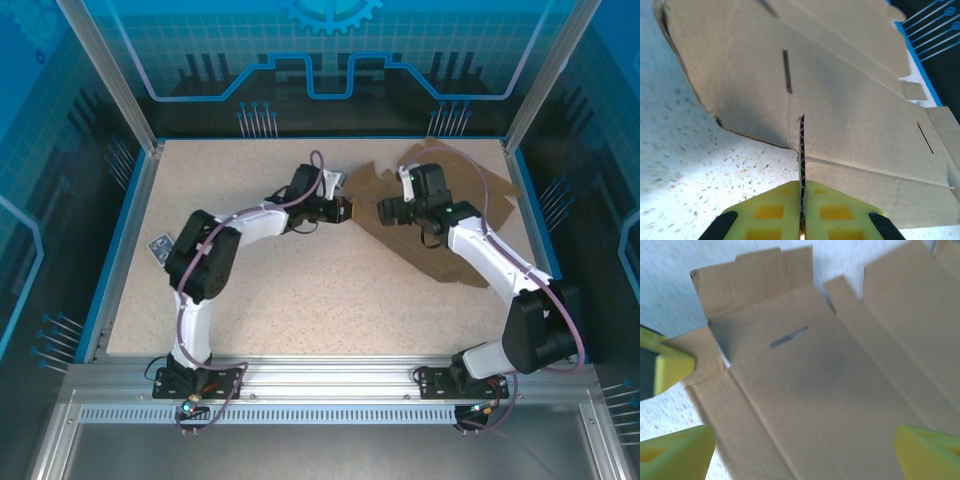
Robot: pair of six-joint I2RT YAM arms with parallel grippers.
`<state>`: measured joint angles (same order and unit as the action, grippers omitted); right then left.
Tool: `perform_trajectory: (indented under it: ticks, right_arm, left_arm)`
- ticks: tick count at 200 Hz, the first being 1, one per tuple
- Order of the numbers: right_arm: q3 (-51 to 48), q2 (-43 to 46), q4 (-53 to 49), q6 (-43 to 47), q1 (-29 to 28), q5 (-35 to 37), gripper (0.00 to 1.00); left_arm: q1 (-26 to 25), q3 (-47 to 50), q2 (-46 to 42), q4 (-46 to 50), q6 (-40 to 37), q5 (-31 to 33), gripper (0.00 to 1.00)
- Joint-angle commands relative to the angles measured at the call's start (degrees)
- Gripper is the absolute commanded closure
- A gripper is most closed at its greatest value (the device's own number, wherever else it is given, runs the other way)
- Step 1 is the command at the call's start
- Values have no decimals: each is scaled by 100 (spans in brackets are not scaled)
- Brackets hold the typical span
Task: Fold the paper box
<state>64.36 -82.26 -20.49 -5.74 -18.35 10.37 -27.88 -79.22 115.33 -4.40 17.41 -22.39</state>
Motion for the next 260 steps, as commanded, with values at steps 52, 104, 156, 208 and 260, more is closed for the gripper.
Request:
perform_trajectory:
  ticks: [52, 104, 156, 208, 260]
  right_arm:
    - [1665, -12, -203, 2218, -57, -1121, 6]
    - [2454, -140, -642, 3478, -72, -1328, 6]
    - [3468, -576, -1176, 4858, -223, -975, 6]
    - [3983, -809, -1238, 5788, -377, -984, 7]
    - [4506, -1080, -1832, 6332, -482, -1323, 15]
  left_arm:
    - [67, -762, -1545, 2387, -2354, 357, 92]
    - [59, -1419, -1993, 3218, -3247, 702, 92]
    - [55, -1842, -2282, 3520, -3684, 873, 94]
    - [-1, -2308, -2365, 3860, -3950, 977, 94]
    - [-71, -2414, -2487, 3938, -4164, 1104, 93]
